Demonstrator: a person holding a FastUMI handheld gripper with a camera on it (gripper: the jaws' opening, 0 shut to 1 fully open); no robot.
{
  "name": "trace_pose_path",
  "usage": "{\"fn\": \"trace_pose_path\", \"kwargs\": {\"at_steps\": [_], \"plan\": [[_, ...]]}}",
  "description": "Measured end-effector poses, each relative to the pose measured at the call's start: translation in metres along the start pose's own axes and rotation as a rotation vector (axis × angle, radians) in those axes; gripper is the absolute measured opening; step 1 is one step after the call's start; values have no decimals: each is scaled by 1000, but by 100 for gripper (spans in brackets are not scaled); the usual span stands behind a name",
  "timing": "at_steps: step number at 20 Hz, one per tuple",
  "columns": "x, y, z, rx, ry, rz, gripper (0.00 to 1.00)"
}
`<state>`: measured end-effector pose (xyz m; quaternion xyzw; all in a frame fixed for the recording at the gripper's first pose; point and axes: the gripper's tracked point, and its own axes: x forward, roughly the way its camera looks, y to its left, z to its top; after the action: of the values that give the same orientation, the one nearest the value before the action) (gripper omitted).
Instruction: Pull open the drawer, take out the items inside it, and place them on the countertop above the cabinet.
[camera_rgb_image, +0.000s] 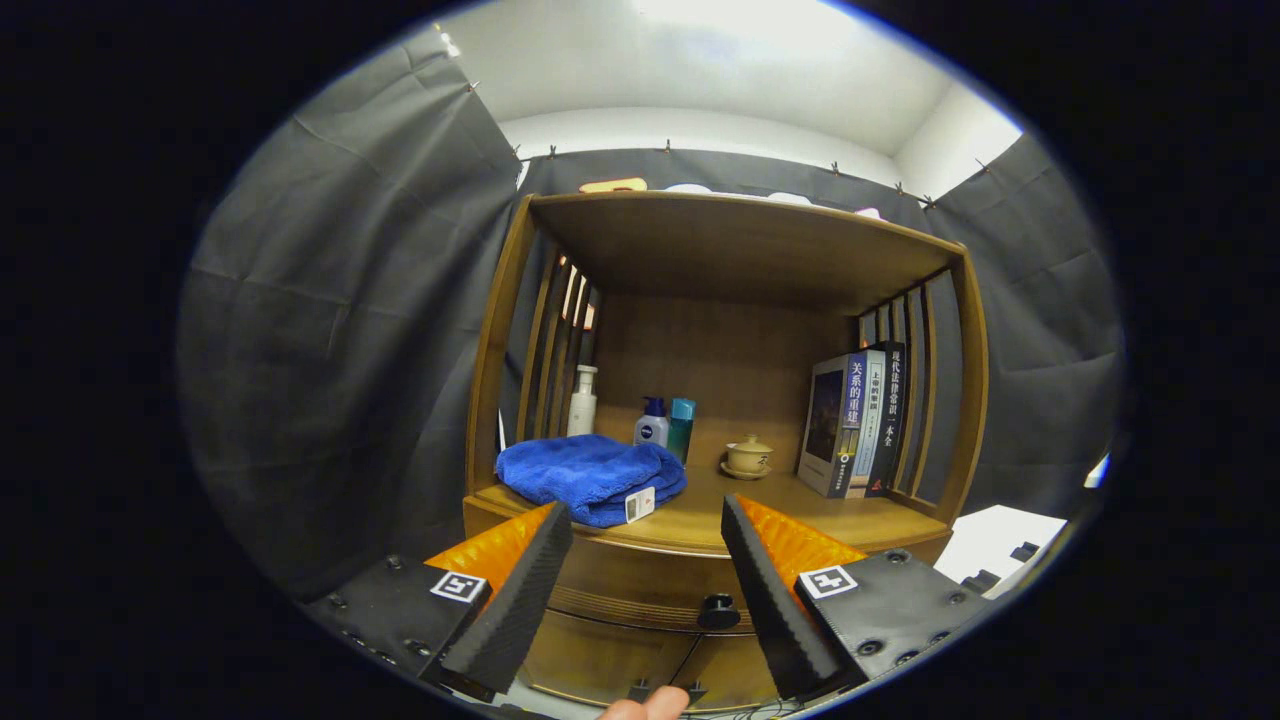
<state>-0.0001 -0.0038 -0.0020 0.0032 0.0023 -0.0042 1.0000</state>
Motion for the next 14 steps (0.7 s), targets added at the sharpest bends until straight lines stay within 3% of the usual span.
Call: {"fn": "trace_pose_path", "kwargs": {"at_steps": [9, 14], "plan": [[1, -7, -5, 15, 5, -20, 98], [8, -27, -34, -3, 15, -106, 98]]}}
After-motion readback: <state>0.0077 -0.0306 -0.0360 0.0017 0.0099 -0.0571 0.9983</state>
